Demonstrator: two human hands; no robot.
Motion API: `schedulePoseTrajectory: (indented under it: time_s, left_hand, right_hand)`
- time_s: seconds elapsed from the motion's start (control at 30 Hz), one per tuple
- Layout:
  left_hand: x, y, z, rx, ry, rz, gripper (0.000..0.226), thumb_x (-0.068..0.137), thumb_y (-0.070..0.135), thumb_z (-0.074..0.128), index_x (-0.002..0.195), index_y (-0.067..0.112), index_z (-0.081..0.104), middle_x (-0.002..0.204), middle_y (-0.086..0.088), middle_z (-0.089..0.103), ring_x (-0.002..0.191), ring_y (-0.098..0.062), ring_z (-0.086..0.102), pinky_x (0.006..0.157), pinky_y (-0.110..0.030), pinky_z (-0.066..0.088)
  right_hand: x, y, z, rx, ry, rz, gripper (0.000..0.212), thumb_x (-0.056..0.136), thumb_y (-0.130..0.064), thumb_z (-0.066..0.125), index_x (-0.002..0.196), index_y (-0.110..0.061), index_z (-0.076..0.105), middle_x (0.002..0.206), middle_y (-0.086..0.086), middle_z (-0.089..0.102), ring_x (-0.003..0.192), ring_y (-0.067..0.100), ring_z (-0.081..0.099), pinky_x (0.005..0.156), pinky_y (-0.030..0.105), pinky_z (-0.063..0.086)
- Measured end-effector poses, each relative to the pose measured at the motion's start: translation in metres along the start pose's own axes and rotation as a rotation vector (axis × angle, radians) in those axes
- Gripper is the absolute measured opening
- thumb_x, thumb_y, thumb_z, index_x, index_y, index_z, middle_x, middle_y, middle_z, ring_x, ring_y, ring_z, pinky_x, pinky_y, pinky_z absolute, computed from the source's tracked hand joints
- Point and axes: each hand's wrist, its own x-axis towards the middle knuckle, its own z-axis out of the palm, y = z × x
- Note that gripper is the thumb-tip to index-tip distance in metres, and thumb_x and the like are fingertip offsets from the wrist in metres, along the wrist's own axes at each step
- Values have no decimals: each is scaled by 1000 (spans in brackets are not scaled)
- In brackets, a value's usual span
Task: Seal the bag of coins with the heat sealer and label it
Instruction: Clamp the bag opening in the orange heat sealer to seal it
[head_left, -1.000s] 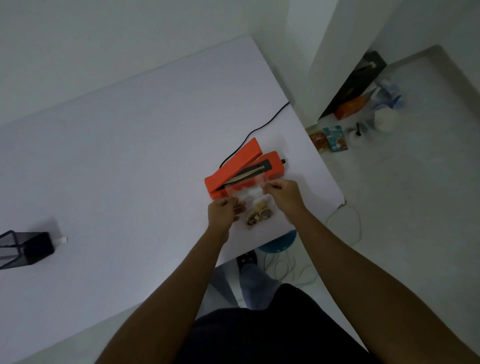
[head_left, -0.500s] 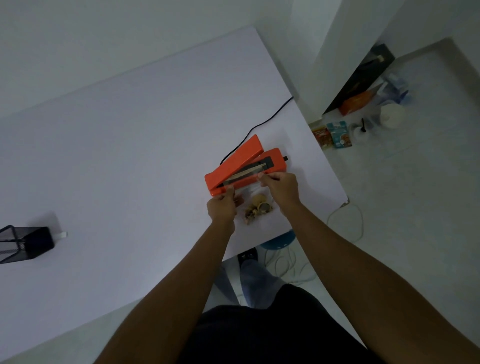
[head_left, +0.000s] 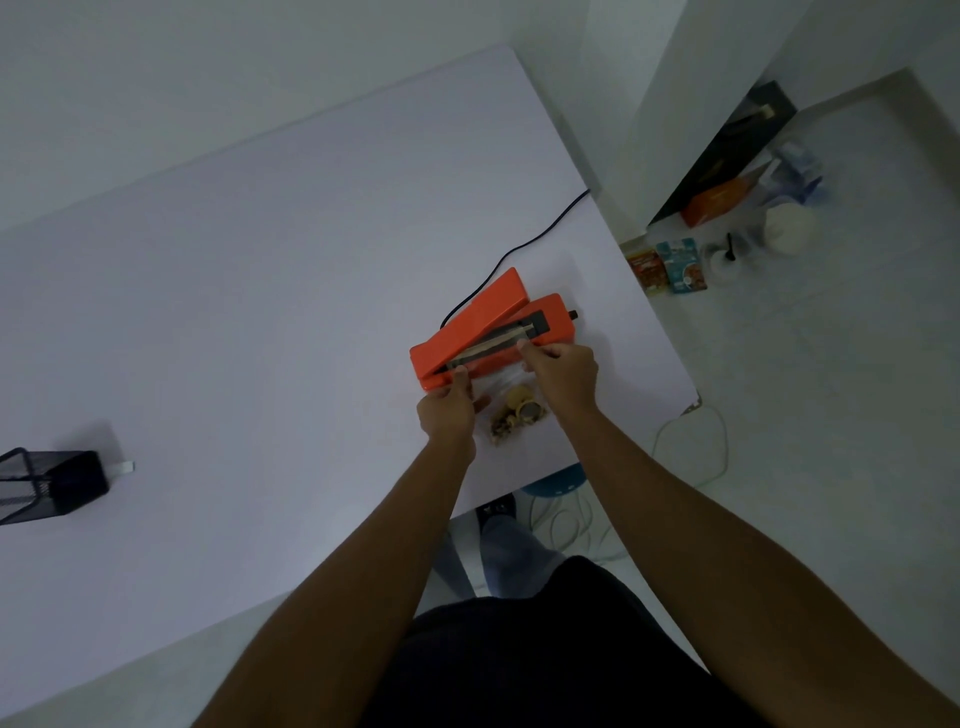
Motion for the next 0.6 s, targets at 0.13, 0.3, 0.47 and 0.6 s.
schedulePoseTrajectory:
  time_s: [0.13,0.3,0.47,0.6]
  left_hand:
    - [1,0,0,-11,-8,-2,19,96,28,62,104,11,65,104,-8,73,83,-23,74,53,-20,53]
    - [5,-4,1,-3,-5,4,26,94,31,64,107,8,65,107,-10,73,92,-27,73,76,-35,60]
    - [9,-6,-1,20,26,12,21,94,32,65,96,12,67,101,-8,74,93,-28,73,56,-23,53]
    - [13,-8,0,38,25,17,20,93,34,65,88,15,67,98,-8,75,92,-28,73,58,-26,50]
  right_hand:
    - [-3,4,-6,2,44,70,43,88,-40,68,71,-1,73,71,11,74,59,18,64,57,30,50]
    - [-5,0,-16,-7,143,-17,42,94,-39,60,65,-10,61,67,5,65,61,20,58,58,29,44]
    - [-7,-23,-25,45,169,-155,41,96,-35,60,60,-18,53,60,-1,54,55,9,47,55,24,39]
    - [-11,-43,-31,166,141,-235,42,100,-37,56,77,-3,66,72,7,67,60,4,55,56,15,45]
